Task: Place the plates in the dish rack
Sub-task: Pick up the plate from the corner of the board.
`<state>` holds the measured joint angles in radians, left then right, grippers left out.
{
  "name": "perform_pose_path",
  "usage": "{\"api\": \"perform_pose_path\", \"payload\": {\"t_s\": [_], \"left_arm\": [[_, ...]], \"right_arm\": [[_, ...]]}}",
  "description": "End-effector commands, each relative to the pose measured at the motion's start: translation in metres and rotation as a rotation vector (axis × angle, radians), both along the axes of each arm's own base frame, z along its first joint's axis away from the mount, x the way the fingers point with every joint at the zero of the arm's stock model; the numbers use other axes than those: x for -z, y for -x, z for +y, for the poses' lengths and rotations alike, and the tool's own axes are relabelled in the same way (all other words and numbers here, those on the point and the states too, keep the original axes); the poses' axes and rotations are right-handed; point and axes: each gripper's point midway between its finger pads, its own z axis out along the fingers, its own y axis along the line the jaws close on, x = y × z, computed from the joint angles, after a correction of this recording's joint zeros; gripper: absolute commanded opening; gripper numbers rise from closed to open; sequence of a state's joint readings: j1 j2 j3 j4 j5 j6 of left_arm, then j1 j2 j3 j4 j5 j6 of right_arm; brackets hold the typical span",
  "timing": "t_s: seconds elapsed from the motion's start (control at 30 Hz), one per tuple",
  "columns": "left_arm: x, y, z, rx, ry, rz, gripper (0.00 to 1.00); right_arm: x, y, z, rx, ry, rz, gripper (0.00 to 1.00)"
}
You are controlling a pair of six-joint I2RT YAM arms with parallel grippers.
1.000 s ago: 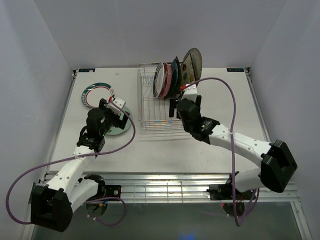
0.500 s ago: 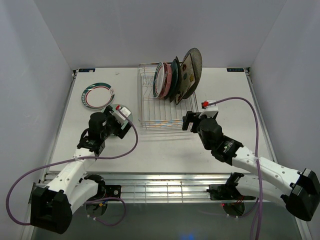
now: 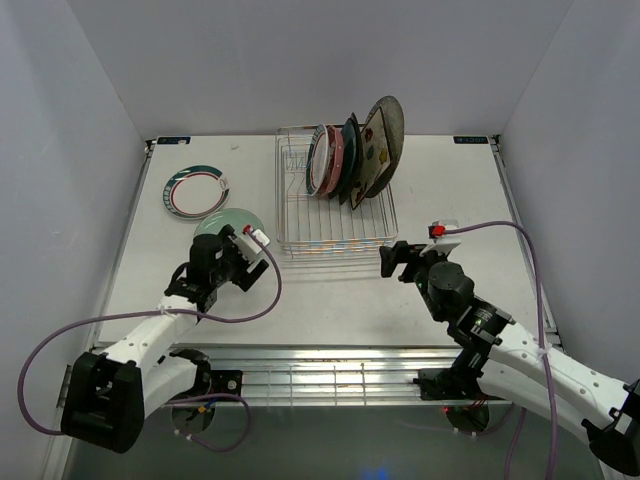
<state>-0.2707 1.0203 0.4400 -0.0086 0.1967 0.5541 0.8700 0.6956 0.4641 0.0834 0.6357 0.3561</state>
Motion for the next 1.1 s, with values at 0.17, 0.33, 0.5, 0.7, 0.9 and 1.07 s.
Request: {"api": "perform_pose_path", "payload": {"t_s": [0.17,0.33,0.5,0.7,0.9,1.07], "left_arm": [[0.008,-0.001,-0.005,-0.008,-0.068,-0.074,0.98],[0.026,-0.008,0.003,-0.060,-0.148,-0.042,0.98],[0.033,-0.019,0.018,-0.141,-0.224,-0.072,0.97],[0.031,-0.030,0.029,-0.216,-0.254,-0.102,0.95],[0.029,-0.032,0.036,-0.239,-0.283,-0.136,0.94],[0.039,-0.027,0.033,-0.205,-0.295,-0.113,0.89]], "right_arm": [[-0.008,0.010,-0.011,-0.005,-0.048,-0.038,0.90],[-0.004,0.011,-0.013,0.003,-0.041,-0.029,0.90],[-0.003,0.010,-0.016,0.021,-0.046,-0.031,0.90],[-0.007,0.013,-0.016,0.008,-0.066,-0.042,0.90],[-0.006,0.014,-0.017,0.008,-0.070,-0.044,0.90],[-0.007,0.014,-0.018,0.012,-0.073,-0.046,0.90]]}}
